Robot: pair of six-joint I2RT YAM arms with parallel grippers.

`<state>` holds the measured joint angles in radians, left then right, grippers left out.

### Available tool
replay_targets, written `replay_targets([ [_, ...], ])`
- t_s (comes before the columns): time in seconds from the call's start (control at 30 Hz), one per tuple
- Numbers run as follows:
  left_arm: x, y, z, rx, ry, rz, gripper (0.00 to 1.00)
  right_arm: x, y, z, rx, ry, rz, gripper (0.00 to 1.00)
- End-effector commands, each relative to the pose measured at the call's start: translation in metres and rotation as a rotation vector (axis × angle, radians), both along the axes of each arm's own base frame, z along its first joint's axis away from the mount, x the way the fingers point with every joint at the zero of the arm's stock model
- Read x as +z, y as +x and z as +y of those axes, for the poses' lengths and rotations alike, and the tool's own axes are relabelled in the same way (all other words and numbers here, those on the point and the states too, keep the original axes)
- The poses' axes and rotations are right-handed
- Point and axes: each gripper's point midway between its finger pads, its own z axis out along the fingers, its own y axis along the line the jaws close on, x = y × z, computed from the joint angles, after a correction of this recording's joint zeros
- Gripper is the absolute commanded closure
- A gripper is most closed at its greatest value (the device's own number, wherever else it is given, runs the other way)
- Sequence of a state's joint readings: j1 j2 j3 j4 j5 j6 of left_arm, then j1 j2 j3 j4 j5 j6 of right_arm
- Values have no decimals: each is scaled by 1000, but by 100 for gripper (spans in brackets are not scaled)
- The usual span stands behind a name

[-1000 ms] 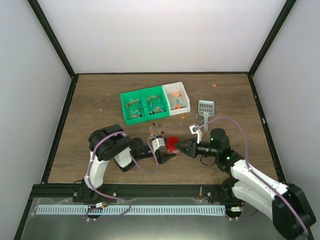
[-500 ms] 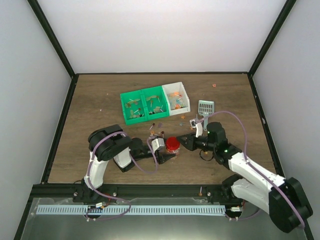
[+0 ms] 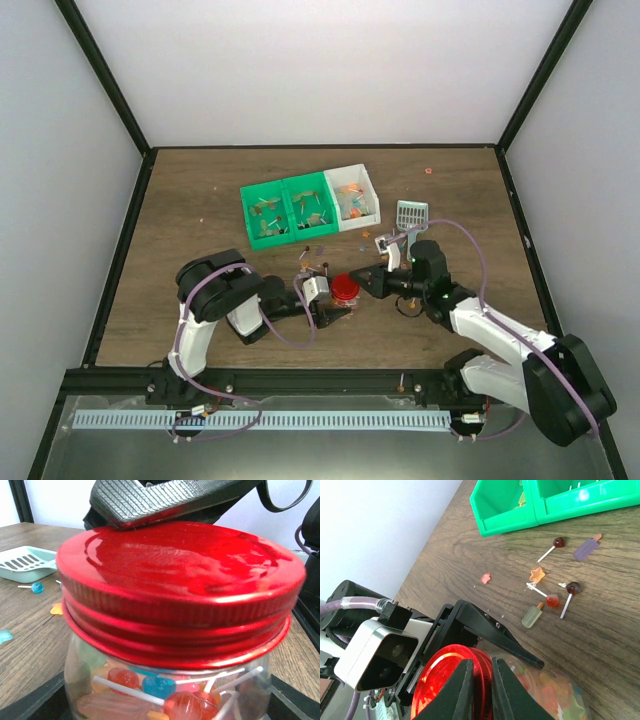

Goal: Pack the candies
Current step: Screw the bottle lid onto the packing bottle.

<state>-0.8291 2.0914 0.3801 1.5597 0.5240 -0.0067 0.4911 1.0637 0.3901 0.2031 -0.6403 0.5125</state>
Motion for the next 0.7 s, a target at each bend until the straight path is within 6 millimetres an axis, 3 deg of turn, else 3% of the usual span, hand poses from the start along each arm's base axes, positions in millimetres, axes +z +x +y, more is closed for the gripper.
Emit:
replay_targets([
  [0.0, -53, -25, 44, 78, 88, 174, 49, -9, -20, 9, 94, 35, 84, 89],
  [0.1, -53, -21, 45, 99, 84, 181, 49, -19, -30, 5, 96, 41, 126, 94],
  [0.47, -58, -5, 43, 182, 65, 233, 51, -36, -62, -5, 118, 66, 194, 97],
  [0.67, -63, 1, 45, 218, 68, 256, 52, -39, -81, 0, 155, 86, 203, 99],
])
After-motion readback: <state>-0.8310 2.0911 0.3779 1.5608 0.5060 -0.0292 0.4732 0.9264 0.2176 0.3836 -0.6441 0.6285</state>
